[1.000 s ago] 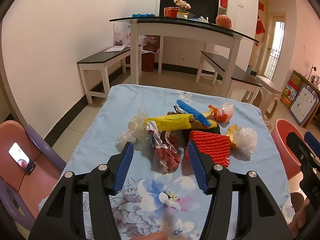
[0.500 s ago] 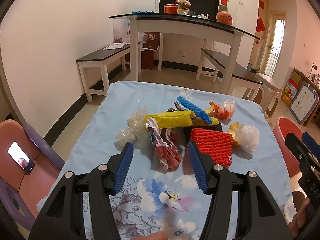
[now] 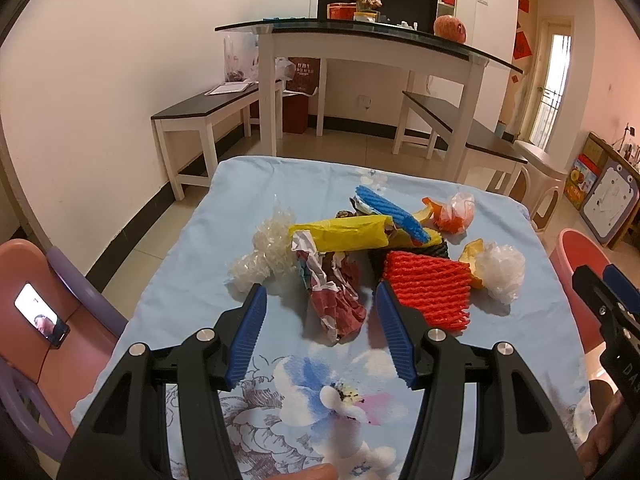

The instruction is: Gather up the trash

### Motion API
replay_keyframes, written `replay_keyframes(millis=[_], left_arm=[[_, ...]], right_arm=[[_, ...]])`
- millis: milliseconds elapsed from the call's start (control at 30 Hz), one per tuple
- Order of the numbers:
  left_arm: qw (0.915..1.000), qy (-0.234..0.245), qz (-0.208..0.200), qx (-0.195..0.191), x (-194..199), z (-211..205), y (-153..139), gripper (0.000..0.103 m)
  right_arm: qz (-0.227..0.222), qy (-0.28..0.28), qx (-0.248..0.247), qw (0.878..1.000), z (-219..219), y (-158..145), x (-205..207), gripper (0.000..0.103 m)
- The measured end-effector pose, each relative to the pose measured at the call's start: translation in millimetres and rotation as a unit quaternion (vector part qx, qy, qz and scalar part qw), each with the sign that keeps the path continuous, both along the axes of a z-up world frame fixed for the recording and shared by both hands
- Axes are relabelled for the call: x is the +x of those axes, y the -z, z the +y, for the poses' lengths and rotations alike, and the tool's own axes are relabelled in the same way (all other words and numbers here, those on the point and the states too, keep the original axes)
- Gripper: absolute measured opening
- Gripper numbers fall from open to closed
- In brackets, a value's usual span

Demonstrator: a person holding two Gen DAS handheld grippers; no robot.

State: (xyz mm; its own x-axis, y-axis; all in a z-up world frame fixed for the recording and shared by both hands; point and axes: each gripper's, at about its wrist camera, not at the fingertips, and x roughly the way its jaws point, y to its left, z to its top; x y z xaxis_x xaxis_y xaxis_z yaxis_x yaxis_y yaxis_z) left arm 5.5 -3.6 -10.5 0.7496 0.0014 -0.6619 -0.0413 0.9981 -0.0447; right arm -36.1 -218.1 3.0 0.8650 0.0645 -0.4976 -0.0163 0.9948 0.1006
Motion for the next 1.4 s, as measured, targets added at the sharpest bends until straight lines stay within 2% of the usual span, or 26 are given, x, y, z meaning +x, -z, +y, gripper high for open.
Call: replay_keyframes(millis=[333,567,700,833,1000,1100,1167,1333,1367,1400], left_arm=[[0.9997,0.008,-0.011,-0.021,-3.7,23.9,3.6,0.058],[0.9978,0.013,0.002,-0.065,-8.8,50.9,14.7,0.058],[0.9949,0.023,0.017,-0.097,-3.7,50.6,17.5,0.058],[0.9966,0.015,0.007,-0.081,8.7,49.4,14.1,0.058],[0.9982,-0.014,-0.005,-0.057,26.9,71.9,11.6,0.058],[0.9991,-0.007,0.014,-0.039,41.0,74.3,19.6,0.058],[0.9987,0.003,0.031,-0.041,51.9,73.9,26.5,0.058],[0.9985,0.006,0.051,-0.019,75.0,70.2,39.7,0.058],[0.9982,0.005,0.056,-0.021,77.6,70.2,42.9,0.056],[0.998,0.005,0.058,-0.023,79.2,71.0,45.4,0.049]], right_arm=[[0.02,0.003,0.003,1.0,-4.6,11.8,8.1,0.075],[0.037,-0.001,0.008,0.999,-6.1,20.6,17.1,0.072],[0.049,-0.007,0.014,0.999,-7.2,25.8,23.9,0.07],[0.055,-0.014,0.015,0.998,-6.7,29.2,29.2,0.066],[0.058,-0.017,0.022,0.998,-13.3,29.9,34.0,0.065],[0.066,-0.023,0.03,0.997,-15.1,31.7,41.8,0.065],[0.072,-0.028,0.034,0.996,-15.3,33.5,47.0,0.065],[0.091,-0.044,0.042,0.994,-14.7,36.5,60.3,0.065],[0.094,-0.046,0.046,0.994,-15.1,37.3,63.3,0.065],[0.096,-0.047,0.047,0.993,-15.8,37.9,64.9,0.065]])
